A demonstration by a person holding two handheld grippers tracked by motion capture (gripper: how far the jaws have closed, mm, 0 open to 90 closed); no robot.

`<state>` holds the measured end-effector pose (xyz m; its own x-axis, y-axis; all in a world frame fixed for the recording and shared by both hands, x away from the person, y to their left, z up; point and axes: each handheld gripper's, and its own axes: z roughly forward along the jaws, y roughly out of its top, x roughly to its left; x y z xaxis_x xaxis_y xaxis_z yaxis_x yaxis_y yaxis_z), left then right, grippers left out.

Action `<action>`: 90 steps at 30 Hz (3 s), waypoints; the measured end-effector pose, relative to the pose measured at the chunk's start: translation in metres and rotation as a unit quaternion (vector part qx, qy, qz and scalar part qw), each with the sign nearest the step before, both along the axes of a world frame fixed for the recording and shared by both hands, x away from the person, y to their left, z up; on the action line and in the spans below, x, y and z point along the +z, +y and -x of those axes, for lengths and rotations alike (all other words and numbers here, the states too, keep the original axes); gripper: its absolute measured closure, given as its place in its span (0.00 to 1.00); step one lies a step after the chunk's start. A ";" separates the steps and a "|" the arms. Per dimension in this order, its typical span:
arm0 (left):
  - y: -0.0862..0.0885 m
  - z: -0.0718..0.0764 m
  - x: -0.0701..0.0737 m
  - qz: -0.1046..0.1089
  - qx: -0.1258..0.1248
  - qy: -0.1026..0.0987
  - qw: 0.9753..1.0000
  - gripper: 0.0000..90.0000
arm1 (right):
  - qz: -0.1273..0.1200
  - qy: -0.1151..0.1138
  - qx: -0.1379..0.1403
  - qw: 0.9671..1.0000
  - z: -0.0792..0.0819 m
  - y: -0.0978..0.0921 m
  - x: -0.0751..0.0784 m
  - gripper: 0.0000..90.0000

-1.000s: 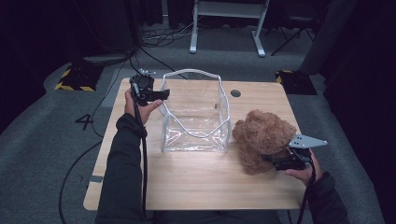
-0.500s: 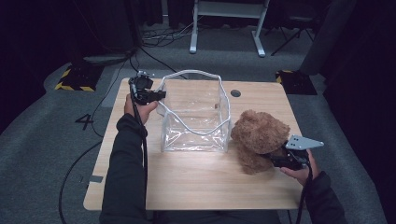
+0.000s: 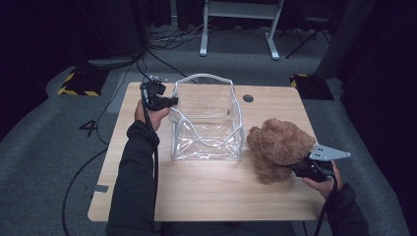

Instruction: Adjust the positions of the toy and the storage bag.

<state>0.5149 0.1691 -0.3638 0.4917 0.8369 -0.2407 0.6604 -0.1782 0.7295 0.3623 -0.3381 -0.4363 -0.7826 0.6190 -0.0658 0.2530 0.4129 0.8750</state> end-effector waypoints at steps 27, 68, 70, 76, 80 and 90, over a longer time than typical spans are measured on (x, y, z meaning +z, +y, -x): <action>-0.083 0.013 0.008 -0.028 -0.078 -0.046 0.996 0.65 | -0.019 0.016 -0.031 0.999 0.016 -0.056 -0.004 0.65; -0.013 0.136 -0.077 -0.080 -0.131 -0.093 0.984 0.18 | -0.028 0.031 -0.029 0.999 0.017 -0.059 -0.008 0.56; -0.016 0.141 -0.090 -0.086 -0.138 -0.088 0.983 0.18 | -0.024 0.029 -0.030 0.999 0.017 -0.059 -0.008 0.59; -0.017 0.145 -0.110 -0.111 -0.149 -0.049 0.981 0.18 | -0.013 0.024 -0.027 0.999 0.019 -0.058 -0.008 0.65; -0.018 0.149 -0.122 -0.131 -0.153 -0.030 0.979 0.18 | -0.018 0.021 -0.029 0.999 0.019 -0.058 -0.009 0.67; -0.019 0.157 -0.141 -0.137 -0.147 -0.008 0.979 0.19 | -0.021 0.002 -0.033 0.999 0.023 -0.059 -0.010 0.71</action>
